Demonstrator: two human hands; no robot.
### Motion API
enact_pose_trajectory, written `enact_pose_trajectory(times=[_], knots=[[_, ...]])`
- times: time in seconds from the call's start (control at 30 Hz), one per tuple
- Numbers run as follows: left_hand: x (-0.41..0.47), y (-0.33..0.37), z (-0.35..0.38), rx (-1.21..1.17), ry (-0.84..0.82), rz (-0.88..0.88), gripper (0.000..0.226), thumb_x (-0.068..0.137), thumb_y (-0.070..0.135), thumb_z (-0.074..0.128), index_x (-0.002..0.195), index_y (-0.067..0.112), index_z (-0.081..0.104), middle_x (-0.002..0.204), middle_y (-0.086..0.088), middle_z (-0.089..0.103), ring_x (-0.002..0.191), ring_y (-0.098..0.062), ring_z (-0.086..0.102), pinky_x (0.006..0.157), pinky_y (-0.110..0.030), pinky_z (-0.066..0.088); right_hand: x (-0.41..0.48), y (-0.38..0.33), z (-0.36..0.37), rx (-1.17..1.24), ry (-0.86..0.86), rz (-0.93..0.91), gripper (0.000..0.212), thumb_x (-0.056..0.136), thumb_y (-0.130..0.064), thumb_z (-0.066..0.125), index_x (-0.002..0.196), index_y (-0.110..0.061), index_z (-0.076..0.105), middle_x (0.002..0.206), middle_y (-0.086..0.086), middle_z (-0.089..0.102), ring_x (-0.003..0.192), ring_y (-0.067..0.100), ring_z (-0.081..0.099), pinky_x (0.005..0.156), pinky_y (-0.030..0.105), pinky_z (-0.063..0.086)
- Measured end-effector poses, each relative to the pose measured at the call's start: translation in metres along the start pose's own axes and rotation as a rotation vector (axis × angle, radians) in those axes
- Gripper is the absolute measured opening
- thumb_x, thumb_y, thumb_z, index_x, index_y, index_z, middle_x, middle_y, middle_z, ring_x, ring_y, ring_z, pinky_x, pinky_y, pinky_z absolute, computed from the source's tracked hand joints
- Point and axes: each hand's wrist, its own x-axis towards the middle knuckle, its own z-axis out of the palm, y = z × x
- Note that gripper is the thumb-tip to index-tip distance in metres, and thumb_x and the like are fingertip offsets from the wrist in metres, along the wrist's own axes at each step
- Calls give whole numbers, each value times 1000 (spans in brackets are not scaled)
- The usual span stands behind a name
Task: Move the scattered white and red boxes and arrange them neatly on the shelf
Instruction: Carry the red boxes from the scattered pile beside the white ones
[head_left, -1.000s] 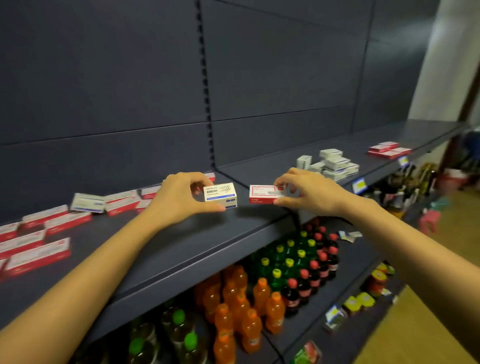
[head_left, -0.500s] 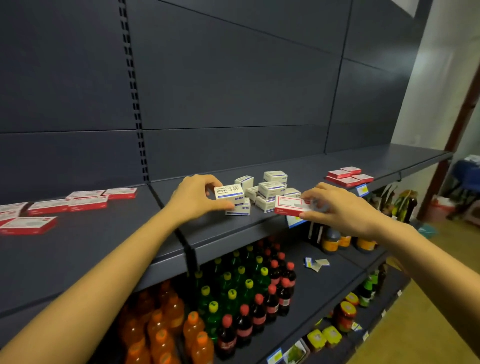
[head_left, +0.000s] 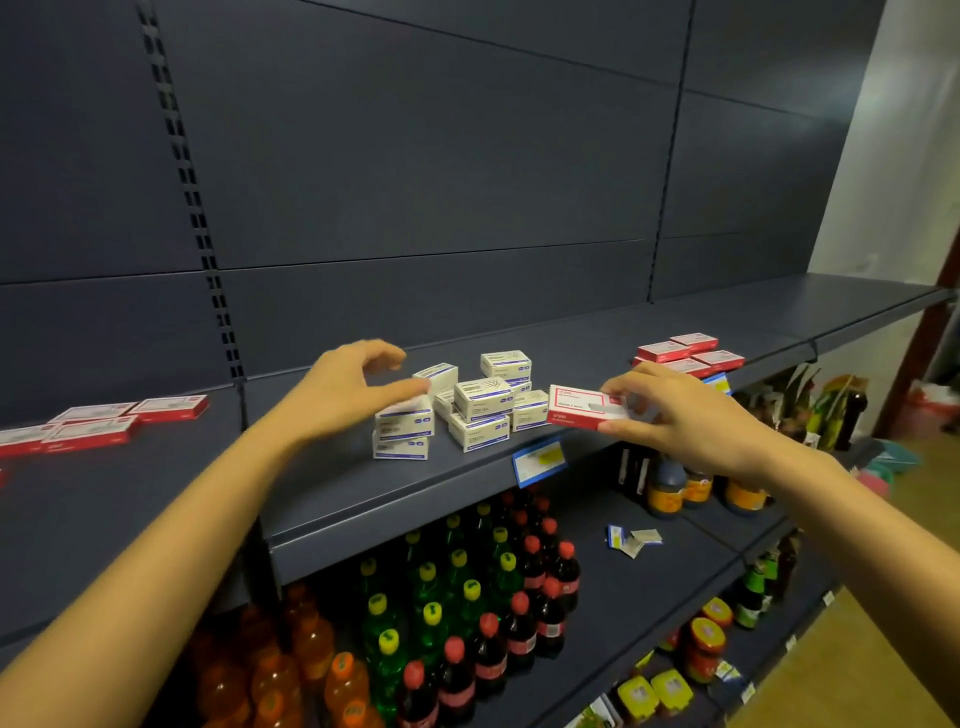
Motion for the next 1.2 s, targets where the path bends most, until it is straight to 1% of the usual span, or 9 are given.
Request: enact_pose_trajectory(times=[0.13,0.27,0.37,0.47,0.6,0.77,0.9,1.07,1.2], knots=[[21,42,15,124,20,137,40,86,39,58,119,17,58,123,0,59,114,-16,54,99,-38,44,17,27,2,7,1,-22,47,85,-48,55,125,-25,50,110,-9,50,99,9,49,87,37,49],[53,75,44,303,-6,224,37,88,40,52,119,20,56,123,3,59,113,-15,53,96,-41,46,32,63,4,-10,-3,-35,46,86,-48,53,126,-26,49,116,-5,50,103,13,50,88,39,48],[82,97,66,326,-45,240,36,88,42,51,118,22,56,122,5,60,112,-14,53,94,-39,46,46,101,-1,-41,-18,-36,46,86,-49,52,127,-27,49,120,-5,50,108,14,50,89,38,46],[111,113,84,351,-60,242,38,89,42,50,120,21,56,121,4,60,109,-14,55,92,-37,48,59,144,-11,-84,-24,-8,48,87,-50,51,130,-29,46,129,-7,46,112,14,48,84,31,43],[144,130,106,391,-66,254,39,88,44,50,118,20,57,119,2,61,103,-15,57,86,-36,49,72,196,-15,-89,-46,33,50,87,-51,50,132,-30,43,135,-6,44,118,15,45,90,41,46],[169,145,131,428,-78,217,36,89,42,50,116,20,59,118,1,63,103,-17,57,88,-38,49,91,241,-10,-85,-73,18,49,87,-50,51,132,-30,45,134,-6,44,119,16,44,90,42,45],[182,152,150,449,-60,153,31,90,37,49,114,20,59,118,1,62,104,-18,57,89,-39,49,111,270,-5,-40,-102,-31,49,87,-50,52,132,-32,45,133,-9,45,119,14,44,89,39,45],[184,162,170,438,2,34,29,91,35,50,112,18,61,115,-1,64,102,-18,58,89,-39,49,134,293,0,-32,-134,-180,47,85,-50,54,130,-37,46,132,-13,47,119,10,42,83,32,43],[178,172,179,445,70,-68,29,92,32,49,113,16,61,116,-3,64,101,-18,59,86,-33,48,147,301,-7,-41,-101,-332,44,84,-52,55,125,-38,49,127,-18,49,116,6,42,77,28,38]])
